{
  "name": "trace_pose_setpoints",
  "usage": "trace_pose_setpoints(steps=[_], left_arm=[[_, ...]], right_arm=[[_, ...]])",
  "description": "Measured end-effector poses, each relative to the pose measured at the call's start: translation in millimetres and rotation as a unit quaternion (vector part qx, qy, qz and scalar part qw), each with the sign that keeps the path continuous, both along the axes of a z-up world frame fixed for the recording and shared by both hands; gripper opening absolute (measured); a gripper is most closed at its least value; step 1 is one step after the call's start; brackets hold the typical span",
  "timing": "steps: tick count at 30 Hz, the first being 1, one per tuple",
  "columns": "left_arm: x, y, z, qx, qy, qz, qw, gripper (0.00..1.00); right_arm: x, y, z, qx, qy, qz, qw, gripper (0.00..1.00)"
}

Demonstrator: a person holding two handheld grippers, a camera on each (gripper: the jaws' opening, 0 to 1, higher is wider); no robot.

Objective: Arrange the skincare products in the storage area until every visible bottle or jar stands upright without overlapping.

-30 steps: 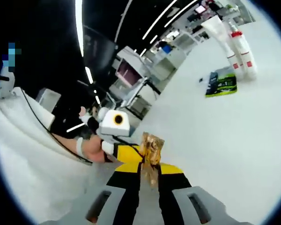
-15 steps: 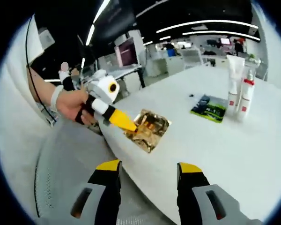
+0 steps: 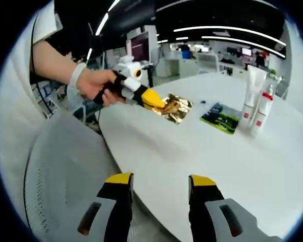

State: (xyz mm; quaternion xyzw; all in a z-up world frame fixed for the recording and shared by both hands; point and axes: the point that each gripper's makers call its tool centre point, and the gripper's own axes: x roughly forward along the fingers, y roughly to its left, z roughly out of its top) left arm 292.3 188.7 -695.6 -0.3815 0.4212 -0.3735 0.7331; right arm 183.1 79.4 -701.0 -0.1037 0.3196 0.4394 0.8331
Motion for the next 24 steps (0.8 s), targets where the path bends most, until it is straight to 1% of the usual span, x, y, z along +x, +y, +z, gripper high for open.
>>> trace_pose_setpoints(steps=[3,6,7,8,11,15,17,18,20,21,22,23,24], left_arm=[[15.7,8,-4.7,0.014,0.002,0.008,0.9999,0.00],[34.0,15,-10.5,0.019,0.016,0.024,0.9994,0.00],[40.6,17,-12.2,0.027,0.017,0.025,0.9992,0.00],[44.9,18,-13.5,0.033,0.017,0.026,0.9990,0.00],[57.0,19,-15.3,0.045,0.017,0.019,0.9987,0.00],[67.0,23,-19.3,0.061,0.018,0.010,0.9979,0.00],[73.1,28,-22.0,0.072,0.022,0.009,0.9971,0.00],[77.4,31,-23.8,0.079,0.025,0.010,0.9965,0.00],[85.5,35,-25.5,0.087,0.030,0.014,0.9957,0.00],[88.5,36,-25.8,0.090,0.033,0.017,0.9953,0.00],[90.8,36,-25.4,0.091,0.038,0.024,0.9948,0.00],[94.3,37,-25.4,0.093,0.043,0.028,0.9944,0.00],[95.5,36,-23.7,0.095,0.043,0.029,0.9941,0.00]], right_arm=[[0,0,0.3,-0.004,-0.007,0.003,1.0000,0.45],[2,-2,-0.4,-0.012,-0.012,-0.001,0.9999,0.45],[3,-2,0.5,-0.011,-0.015,-0.003,0.9998,0.45],[5,-3,2.1,-0.010,-0.022,-0.006,0.9997,0.46],[9,-6,3.2,-0.011,-0.030,-0.015,0.9994,0.46],[16,-12,4.5,-0.021,-0.050,-0.027,0.9982,0.46],[20,-14,5.7,-0.034,-0.077,-0.023,0.9962,0.42],[21,-16,5.5,-0.046,-0.089,-0.017,0.9948,0.40],[22,-21,1.4,-0.071,-0.098,-0.015,0.9925,0.39],[26,-31,-1.1,-0.115,-0.118,-0.006,0.9863,0.37],[27,-36,-2.3,-0.129,-0.117,-0.013,0.9846,0.34],[29,-40,-2.4,-0.133,-0.117,-0.022,0.9839,0.32],[29,-41,-3.6,-0.134,-0.113,-0.025,0.9842,0.32]])
